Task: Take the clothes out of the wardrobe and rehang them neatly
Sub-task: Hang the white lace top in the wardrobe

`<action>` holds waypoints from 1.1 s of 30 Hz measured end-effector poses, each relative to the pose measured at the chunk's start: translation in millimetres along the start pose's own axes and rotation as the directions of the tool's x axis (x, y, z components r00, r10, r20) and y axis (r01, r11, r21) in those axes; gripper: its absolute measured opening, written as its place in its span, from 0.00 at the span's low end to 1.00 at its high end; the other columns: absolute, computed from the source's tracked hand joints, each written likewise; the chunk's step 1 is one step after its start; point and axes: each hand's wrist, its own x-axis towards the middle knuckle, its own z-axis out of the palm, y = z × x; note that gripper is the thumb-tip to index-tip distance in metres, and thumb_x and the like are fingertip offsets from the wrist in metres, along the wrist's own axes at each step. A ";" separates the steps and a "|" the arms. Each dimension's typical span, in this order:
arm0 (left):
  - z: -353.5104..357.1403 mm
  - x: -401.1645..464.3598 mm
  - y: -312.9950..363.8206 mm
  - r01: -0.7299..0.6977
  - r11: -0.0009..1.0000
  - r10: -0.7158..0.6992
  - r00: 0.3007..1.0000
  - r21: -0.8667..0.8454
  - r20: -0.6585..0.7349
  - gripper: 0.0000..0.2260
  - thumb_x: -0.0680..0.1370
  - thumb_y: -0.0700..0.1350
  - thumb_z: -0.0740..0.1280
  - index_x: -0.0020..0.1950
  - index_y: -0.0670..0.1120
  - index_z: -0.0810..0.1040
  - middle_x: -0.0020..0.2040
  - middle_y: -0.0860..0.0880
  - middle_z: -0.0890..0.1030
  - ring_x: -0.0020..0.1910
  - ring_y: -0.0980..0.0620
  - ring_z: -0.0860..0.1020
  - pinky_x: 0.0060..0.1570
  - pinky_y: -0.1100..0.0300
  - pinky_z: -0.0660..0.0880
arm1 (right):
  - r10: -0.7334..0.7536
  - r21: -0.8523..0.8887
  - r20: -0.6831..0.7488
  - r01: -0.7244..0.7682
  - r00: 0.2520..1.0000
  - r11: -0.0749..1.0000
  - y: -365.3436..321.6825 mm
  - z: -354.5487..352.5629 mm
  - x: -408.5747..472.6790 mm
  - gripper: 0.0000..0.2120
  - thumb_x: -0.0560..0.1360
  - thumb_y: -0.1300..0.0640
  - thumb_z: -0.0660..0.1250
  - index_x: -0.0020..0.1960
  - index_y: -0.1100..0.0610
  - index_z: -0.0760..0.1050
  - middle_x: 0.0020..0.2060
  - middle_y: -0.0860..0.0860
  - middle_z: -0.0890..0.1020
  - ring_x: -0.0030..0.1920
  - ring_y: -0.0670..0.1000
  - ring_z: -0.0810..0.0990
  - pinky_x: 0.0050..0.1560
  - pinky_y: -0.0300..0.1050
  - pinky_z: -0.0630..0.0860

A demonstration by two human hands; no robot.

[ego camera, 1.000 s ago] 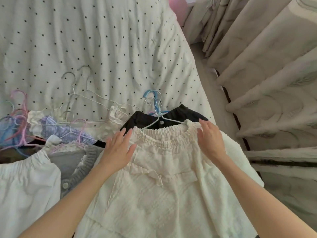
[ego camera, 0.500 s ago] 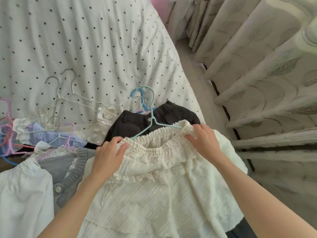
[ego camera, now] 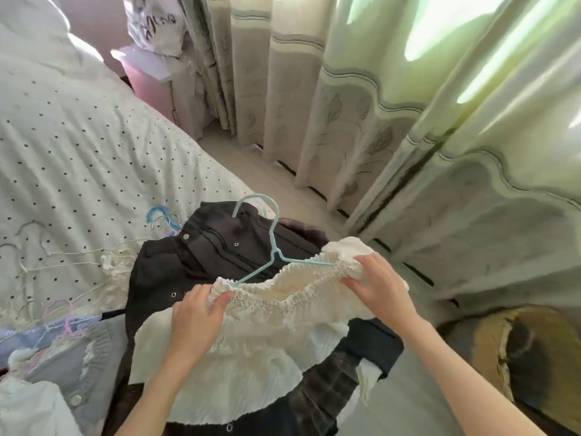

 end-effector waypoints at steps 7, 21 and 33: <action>31.4 -83.1 101.9 -0.364 0.925 0.378 0.911 -0.108 0.168 0.14 0.75 0.51 0.67 0.34 0.47 0.69 0.33 0.52 0.72 0.35 0.51 0.71 0.42 0.53 0.66 | 0.364 0.059 -0.246 -0.361 0.898 0.931 40.6 -83.2 -186.1 0.15 0.70 0.54 0.72 0.54 0.57 0.77 0.44 0.49 0.76 0.46 0.51 0.75 0.47 0.46 0.72; 129.4 -303.0 267.7 -0.735 0.592 0.803 0.506 -0.330 0.315 0.10 0.74 0.48 0.69 0.39 0.44 0.73 0.35 0.49 0.76 0.37 0.42 0.74 0.41 0.54 0.63 | 0.743 0.258 -0.562 -0.777 0.363 0.574 36.5 -217.8 -505.2 0.13 0.69 0.45 0.71 0.46 0.52 0.74 0.42 0.47 0.75 0.43 0.49 0.74 0.38 0.40 0.67; 206.1 -477.6 395.8 -0.780 0.205 0.916 -0.059 -0.591 0.396 0.13 0.76 0.51 0.66 0.37 0.44 0.72 0.34 0.53 0.73 0.35 0.50 0.69 0.39 0.54 0.62 | 0.704 0.493 -0.664 -0.855 -0.250 0.161 -0.3 -260.5 -683.2 0.18 0.73 0.45 0.67 0.54 0.57 0.75 0.47 0.47 0.76 0.53 0.50 0.73 0.48 0.38 0.62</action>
